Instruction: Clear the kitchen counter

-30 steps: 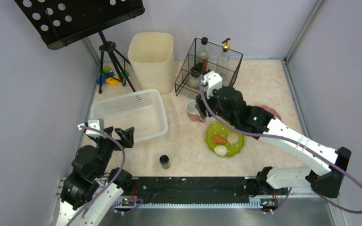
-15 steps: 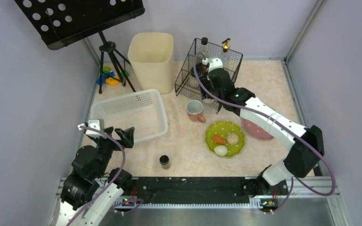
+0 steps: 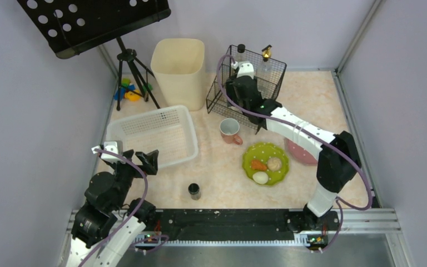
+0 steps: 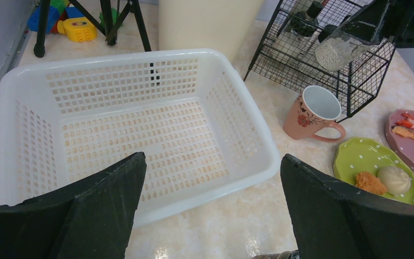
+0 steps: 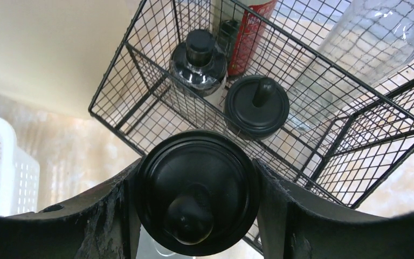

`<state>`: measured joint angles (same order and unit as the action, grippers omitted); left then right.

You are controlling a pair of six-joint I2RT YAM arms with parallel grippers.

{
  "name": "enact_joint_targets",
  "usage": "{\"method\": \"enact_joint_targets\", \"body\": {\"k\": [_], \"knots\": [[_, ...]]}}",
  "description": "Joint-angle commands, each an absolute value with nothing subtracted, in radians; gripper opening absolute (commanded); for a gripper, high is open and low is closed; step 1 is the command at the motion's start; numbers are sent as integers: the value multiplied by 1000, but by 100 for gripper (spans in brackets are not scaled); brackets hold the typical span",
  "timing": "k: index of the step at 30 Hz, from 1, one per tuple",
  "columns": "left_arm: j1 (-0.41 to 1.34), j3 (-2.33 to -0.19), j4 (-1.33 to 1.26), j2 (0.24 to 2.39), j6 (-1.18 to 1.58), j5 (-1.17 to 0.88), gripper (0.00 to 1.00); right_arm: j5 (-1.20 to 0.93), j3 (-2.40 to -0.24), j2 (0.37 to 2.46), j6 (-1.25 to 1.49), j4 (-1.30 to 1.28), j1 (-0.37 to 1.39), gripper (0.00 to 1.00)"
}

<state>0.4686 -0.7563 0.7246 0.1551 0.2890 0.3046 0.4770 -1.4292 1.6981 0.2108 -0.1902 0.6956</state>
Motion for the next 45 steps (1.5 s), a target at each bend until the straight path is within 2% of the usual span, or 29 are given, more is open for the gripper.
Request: {"method": "enact_joint_targets", "body": {"k": [1, 20, 26, 28, 33, 38, 45], "knots": [[473, -748, 677, 152, 284, 299, 99, 542, -1514, 1721, 262, -33, 686, 7], [474, -747, 676, 150, 284, 298, 99, 529, -1633, 1947, 467, -45, 689, 6], [474, -746, 675, 152, 284, 295, 99, 518, -1690, 2029, 507, -59, 689, 10], [474, -746, 675, 152, 284, 296, 99, 508, -1715, 2054, 515, -76, 689, 15], [475, -746, 675, 153, 284, 295, 99, 503, -1745, 2081, 521, -88, 693, 39], [475, -746, 673, 153, 284, 293, 99, 501, -1762, 2080, 501, -95, 703, 56], [475, -746, 674, 154, 284, 292, 99, 499, -1781, 2076, 474, -107, 718, 73]]}}
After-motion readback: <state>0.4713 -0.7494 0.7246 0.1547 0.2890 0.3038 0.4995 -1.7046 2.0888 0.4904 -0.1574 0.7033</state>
